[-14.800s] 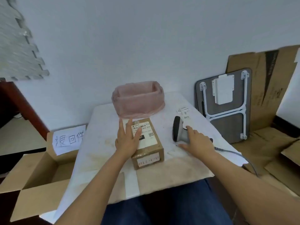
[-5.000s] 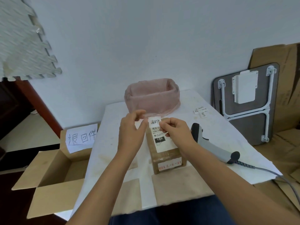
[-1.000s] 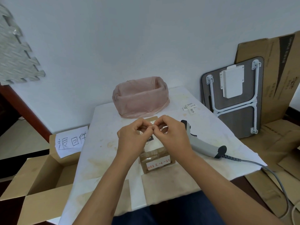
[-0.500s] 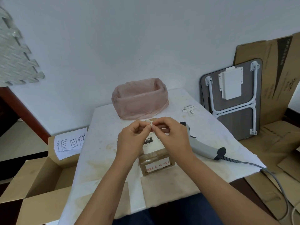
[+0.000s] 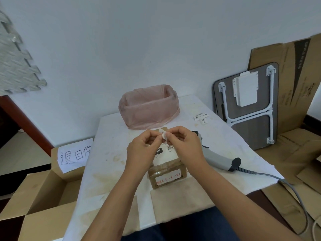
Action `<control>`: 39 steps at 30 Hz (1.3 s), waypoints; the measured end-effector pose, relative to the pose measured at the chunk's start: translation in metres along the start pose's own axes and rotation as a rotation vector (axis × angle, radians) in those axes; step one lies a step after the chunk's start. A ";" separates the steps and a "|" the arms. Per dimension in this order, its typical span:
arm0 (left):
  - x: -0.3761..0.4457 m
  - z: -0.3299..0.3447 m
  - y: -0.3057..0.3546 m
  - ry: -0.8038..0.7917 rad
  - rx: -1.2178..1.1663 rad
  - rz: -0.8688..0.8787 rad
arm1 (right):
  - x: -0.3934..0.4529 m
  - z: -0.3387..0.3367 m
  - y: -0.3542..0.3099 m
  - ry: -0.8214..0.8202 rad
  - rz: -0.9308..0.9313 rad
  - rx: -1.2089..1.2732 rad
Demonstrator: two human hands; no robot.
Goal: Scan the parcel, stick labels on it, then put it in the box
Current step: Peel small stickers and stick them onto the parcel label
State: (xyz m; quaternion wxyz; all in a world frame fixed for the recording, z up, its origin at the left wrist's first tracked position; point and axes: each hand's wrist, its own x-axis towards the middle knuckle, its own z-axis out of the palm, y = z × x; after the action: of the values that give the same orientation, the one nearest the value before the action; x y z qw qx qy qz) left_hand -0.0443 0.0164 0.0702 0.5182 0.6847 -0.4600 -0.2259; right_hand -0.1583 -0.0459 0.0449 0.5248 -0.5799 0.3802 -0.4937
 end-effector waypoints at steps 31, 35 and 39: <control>0.014 -0.004 -0.002 -0.007 -0.240 -0.187 | 0.013 -0.004 0.002 0.049 0.150 0.093; 0.026 -0.016 -0.004 0.056 -0.309 -0.235 | 0.031 0.000 0.000 0.094 0.290 0.363; 0.045 -0.032 -0.011 0.095 -0.292 -0.266 | 0.068 0.012 -0.006 0.110 0.314 0.363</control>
State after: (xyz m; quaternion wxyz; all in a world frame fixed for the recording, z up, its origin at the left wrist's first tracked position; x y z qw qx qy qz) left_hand 0.0065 -0.0064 0.0795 0.5987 0.6667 -0.3031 -0.3243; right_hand -0.1315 -0.1072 0.0631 0.6691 -0.3821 0.3987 -0.4973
